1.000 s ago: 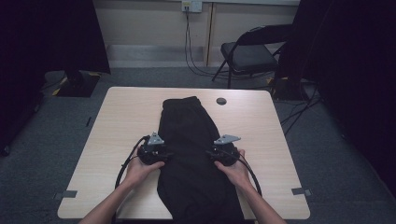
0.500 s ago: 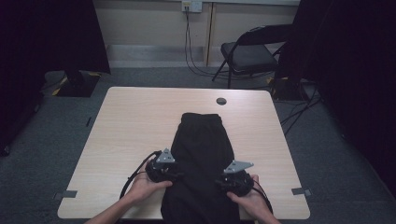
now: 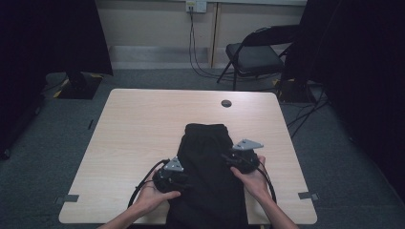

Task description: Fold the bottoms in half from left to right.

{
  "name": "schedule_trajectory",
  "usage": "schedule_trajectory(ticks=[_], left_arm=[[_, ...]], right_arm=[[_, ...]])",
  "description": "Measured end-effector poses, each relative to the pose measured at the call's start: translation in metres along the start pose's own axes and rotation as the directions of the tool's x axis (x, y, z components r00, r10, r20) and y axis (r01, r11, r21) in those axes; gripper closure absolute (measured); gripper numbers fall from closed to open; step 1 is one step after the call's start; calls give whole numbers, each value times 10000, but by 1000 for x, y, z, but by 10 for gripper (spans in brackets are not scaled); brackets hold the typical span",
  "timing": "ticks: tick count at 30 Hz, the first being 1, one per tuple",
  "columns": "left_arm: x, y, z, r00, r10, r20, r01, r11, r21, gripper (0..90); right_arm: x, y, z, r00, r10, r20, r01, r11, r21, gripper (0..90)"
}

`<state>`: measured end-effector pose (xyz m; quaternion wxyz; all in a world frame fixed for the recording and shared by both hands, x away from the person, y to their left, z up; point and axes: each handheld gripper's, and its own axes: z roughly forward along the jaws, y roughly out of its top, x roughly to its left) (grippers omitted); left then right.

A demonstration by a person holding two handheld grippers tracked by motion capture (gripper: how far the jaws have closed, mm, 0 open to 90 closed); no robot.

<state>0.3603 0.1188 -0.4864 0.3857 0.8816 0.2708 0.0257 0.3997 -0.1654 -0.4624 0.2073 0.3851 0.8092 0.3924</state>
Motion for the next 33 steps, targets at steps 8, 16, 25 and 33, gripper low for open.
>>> schedule_trajectory(ticks=[8, 16, 25, 33], left_arm=[[18, 6, -17, 9970, -478, -606, 419, 9946, -946, 509], [30, 9, -23, 9929, -612, -1023, 487, 9915, -1210, 477], [32, 4, -10, 9923, -164, -1231, 104, 9988, -489, 480], [27, -2, -2, 9860, 55, -1668, -70, 9999, -81, 479]], right_arm=[[-15, -6, 43, 10000, 56, 47, -61, 9951, 987, 556], [11, -17, 30, 9923, -615, -1078, 726, 9922, 1018, 557], [48, -31, 1, 9613, -1457, -2337, 1756, 9780, 1126, 516], [14, 0, 13, 9908, -147, -1345, 164, 9998, 119, 350]])
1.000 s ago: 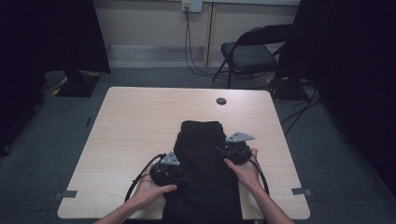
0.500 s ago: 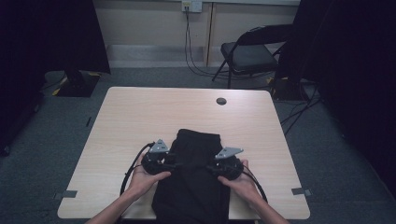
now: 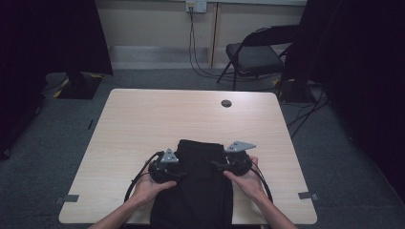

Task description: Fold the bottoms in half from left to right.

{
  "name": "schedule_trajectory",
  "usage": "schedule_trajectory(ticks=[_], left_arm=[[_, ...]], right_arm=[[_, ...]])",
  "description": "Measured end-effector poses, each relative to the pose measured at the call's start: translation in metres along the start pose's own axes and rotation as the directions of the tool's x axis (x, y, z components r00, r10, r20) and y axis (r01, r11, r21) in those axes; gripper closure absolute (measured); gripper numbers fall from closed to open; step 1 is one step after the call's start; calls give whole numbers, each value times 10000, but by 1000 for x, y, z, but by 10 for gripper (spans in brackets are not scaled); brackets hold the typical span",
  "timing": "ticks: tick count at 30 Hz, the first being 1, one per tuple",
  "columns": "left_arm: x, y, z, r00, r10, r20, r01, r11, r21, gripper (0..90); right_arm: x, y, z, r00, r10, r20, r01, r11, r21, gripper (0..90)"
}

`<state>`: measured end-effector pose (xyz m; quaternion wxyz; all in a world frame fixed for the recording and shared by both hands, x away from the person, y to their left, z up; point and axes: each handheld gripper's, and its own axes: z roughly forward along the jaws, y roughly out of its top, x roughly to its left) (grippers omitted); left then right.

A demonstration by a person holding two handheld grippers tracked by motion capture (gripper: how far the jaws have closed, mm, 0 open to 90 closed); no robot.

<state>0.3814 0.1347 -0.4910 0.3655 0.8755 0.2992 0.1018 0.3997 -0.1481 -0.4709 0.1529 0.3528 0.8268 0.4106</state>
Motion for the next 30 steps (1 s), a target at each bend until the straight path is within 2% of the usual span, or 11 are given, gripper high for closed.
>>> schedule_trajectory(ticks=[5, 12, 13, 16, 19, 21, 22, 23, 27, 28, 30], left_arm=[[-5, -1, -2, 9999, 40, 94, -41, 9999, 107, 479], [-1, -3, -5, 9988, -167, 458, 161, 9998, 132, 480], [0, -2, -6, 9979, -360, 539, 350, 9992, 198, 480], [3, -1, -7, 9975, -408, 569, 397, 9990, 193, 471], [16, 4, -15, 9977, -615, 270, 622, 9978, -249, 441], [20, 5, -19, 9965, -801, 247, 813, 9953, -534, 426], [30, 8, -26, 9929, -1186, 98, 1190, 9870, -1081, 412], [30, 8, -26, 9929, -1186, 98, 1190, 9870, -1081, 401], [55, 9, -23, 9899, -1409, -172, 1378, 9831, -1208, 371], [61, 6, -18, 9819, -1889, 117, 1888, 9740, -1251, 366], [66, 4, -11, 9711, -2314, 592, 2365, 9663, -1016, 347]], right_arm=[[-20, 6, 23, 9954, 542, 791, -558, 9983, 187, 294], [-28, -1, 43, 9941, 946, 525, -969, 9943, 440, 298], [-28, -1, 44, 9960, 848, 291, -861, 9953, 438, 378], [-27, -1, 45, 9972, 697, 278, -709, 9965, 440, 428], [-24, -1, 44, 9978, 654, 69, -656, 9973, 340, 586], [-23, -1, 45, 9976, 694, -26, -692, 9970, 340, 631], [-22, -1, 45, 9975, 710, -22, -709, 9969, 336, 652], [-22, -1, 45, 9975, 710, -22, -709, 9969, 336, 652], [-20, 1, 45, 9982, 599, -77, -595, 9973, 438, 697], [-20, 1, 46, 9983, 582, -76, -579, 9974, 436, 698], [-20, 1, 45, 9982, 597, -42, -595, 9973, 426, 698]])
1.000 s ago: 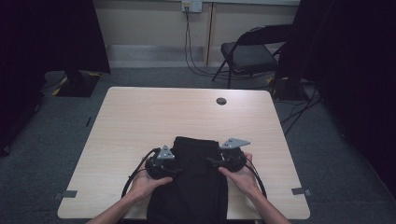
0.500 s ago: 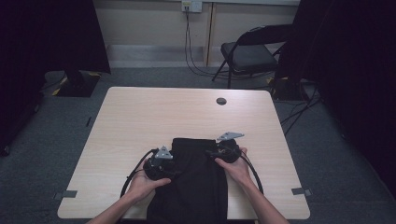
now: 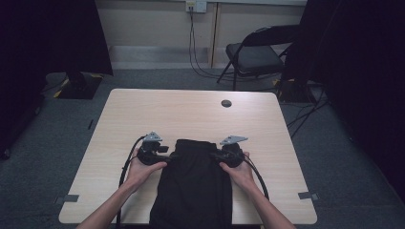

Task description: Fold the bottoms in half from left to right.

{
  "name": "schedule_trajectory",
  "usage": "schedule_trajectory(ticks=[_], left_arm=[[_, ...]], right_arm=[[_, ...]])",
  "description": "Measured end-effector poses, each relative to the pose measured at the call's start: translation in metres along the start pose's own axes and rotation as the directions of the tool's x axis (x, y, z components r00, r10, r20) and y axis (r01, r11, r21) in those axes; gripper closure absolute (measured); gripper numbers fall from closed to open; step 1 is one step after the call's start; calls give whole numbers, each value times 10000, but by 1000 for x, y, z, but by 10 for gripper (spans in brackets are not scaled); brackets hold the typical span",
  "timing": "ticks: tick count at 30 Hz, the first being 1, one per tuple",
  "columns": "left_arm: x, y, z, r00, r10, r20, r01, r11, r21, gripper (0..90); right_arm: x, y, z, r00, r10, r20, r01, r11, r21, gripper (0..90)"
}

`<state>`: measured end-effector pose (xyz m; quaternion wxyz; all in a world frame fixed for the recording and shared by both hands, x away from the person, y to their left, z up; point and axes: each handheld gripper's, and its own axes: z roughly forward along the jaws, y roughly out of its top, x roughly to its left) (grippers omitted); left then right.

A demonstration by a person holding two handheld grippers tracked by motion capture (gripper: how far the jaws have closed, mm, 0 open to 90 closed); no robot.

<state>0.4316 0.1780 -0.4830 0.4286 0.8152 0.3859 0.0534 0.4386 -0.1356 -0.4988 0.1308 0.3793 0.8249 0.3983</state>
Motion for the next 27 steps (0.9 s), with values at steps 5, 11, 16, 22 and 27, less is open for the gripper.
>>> schedule_trajectory(ticks=[5, 11, 16, 22, 27], left_arm=[[-2, 1, 7, 9993, 320, -215, -316, 9993, 210, 359], [-9, 8, 23, 9970, 614, -470, -591, 9971, 490, 355], [-7, 2, 26, 9953, 707, -666, -685, 9971, 345, 361], [-12, 4, 28, 9893, 1176, -861, -1133, 9922, 525, 437], [-7, 7, 26, 9941, 984, -466, -960, 9941, 513, 675]], right_arm=[[1, 0, 1, 9999, -46, -101, 46, 10000, -48, 698], [5, 1, 3, 9999, -48, -133, 47, 10000, -75, 697], [4, 0, 3, 9998, 64, -170, -66, 9999, -116, 697], [5, 0, 3, 9998, 144, -159, -146, 9998, -146, 699], [7, 0, 3, 9994, 323, -135, -326, 9992, -251, 722]])
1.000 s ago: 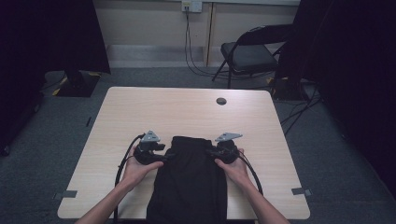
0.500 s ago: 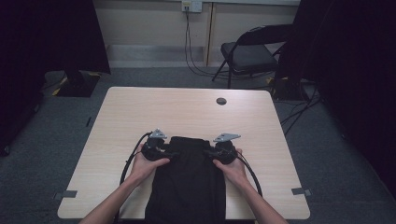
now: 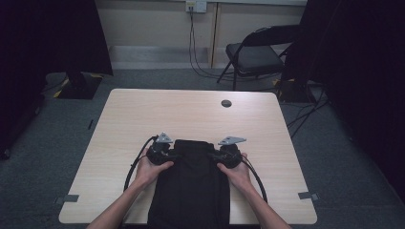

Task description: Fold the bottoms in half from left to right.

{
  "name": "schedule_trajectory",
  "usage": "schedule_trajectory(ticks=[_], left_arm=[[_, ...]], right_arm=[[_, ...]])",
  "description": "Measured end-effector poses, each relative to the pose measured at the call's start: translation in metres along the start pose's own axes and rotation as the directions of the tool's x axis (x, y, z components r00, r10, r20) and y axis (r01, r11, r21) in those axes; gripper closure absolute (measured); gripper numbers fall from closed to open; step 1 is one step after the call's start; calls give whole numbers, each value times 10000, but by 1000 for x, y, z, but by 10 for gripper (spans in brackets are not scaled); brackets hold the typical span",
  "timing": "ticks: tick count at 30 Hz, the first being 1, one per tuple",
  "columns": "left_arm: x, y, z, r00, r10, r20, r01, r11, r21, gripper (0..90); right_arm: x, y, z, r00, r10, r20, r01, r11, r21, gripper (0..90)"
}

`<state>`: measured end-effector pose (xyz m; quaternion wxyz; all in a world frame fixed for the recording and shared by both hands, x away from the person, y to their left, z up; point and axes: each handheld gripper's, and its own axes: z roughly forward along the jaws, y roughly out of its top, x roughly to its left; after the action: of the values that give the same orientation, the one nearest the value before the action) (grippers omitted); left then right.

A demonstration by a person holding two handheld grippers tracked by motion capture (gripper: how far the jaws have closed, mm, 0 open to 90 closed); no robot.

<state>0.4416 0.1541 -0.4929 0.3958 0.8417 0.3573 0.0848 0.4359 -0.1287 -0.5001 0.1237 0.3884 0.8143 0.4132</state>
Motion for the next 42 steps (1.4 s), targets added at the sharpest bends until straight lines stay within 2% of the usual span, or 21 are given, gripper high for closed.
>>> schedule_trajectory(ticks=[4, 5, 9, 12, 15, 17, 18, 20, 21, 22, 23, 24, 27, 28, 31, 34, 35, 37, 38, 40, 42], left_arm=[[4, 4, -2, 9997, -234, 1, 234, 9992, -311, 737], [5, 8, -6, 9993, -362, -3, 362, 9977, -574, 742], [7, 22, -20, 9994, -300, -164, 279, 9924, -1200, 746], [9, 30, -28, 9994, -184, -304, 141, 9904, -1377, 745], [15, 47, -45, 9987, -253, -437, 159, 9789, -2039, 744], [19, 59, -57, 9980, -350, -529, 206, 9676, -2517, 744], [19, 59, -57, 9980, -350, -529, 206, 9676, -2517, 744], [23, 74, -72, 9969, -402, -672, 180, 9525, -3040, 744], [24, 77, -75, 9965, -422, -724, 173, 9493, -3139, 744], [24, 77, -75, 9965, -422, -724, 173, 9493, -3139, 744], [27, 84, -81, 9955, -466, -828, 165, 9429, -3326, 744], [30, 91, -87, 9943, -484, -947, 123, 9366, -3501, 744], [36, 104, -97, 9936, -411, -1053, -6, 9296, -3685, 744], [40, 115, -106, 9928, -246, -1174, -224, 9236, -3828, 745], [47, 128, -114, 9907, -173, -1349, -379, 9174, -3962, 746], [54, 141, -118, 9889, -346, -1447, -299, 9066, -4209, 746], [56, 146, -119, 9880, -399, -1491, -270, 9063, -4218, 746], [58, 155, -121, 9861, -764, -1472, 17, 8924, -4512, 746], [58, 155, -121, 9861, -764, -1472, 17, 8924, -4512, 746], [63, 165, -124, 9877, -737, -1377, 3, 8823, -4706, 746], [64, 175, -128, 9861, -647, -1533, -161, 8799, -4748, 746]], right_arm=[[-1, 4, -2, 9997, 175, -143, -177, 9997, -160, 751], [-2, 11, -4, 9997, 179, -144, -183, 9994, -306, 758], [-5, 25, -8, 9988, 386, -302, -408, 9962, -766, 763], [-6, 35, -11, 9985, 399, -365, -433, 9942, -988, 765], [-6, 62, -23, 9991, 168, -387, -225, 9883, -1507, 765], [-5, 79, -30, 9993, 69, -377, -137, 9829, -1838, 766], [-5, 90, -34, 9994, -3, -357, -69, 9790, -2036, 766], [-4, 105, -40, 9994, -110, -317, 34, 9735, -2287, 767], [-4, 115, -43, 9993, -196, -304, 115, 9693, -2457, 767], [-4, 115, -43, 9993, -196, -304, 115, 9693, -2457, 767], [-3, 121, -45, 9993, -230, -298, 148, 9674, -2527, 767], [-2, 140, -49, 9991, -375, -219, 300, 9610, -2749, 767], [-1, 160, -53, 9987, -485, -169, 412, 9523, -3024, 768], [0, 166, -56, 9988, -418, -243, 319, 9471, -3194, 768], [2, 180, -61, 9984, -515, -227, 405, 9377, -3452, 769], [1, 198, -64, 9984, -564, -101, 490, 9312, -3613, 770], [0, 204, -65, 9985, -539, -69, 475, 9274, -3710, 772], [-1, 215, -65, 9979, -587, 258, 641, 9202, -3863, 773], [0, 222, -65, 9970, -638, 438, 760, 9148, -3967, 773], [-4, 230, -66, 9985, -442, 314, 532, 9115, -4078, 774], [-9, 240, -68, 9984, -456, 341, 557, 9079, -4156, 775]])
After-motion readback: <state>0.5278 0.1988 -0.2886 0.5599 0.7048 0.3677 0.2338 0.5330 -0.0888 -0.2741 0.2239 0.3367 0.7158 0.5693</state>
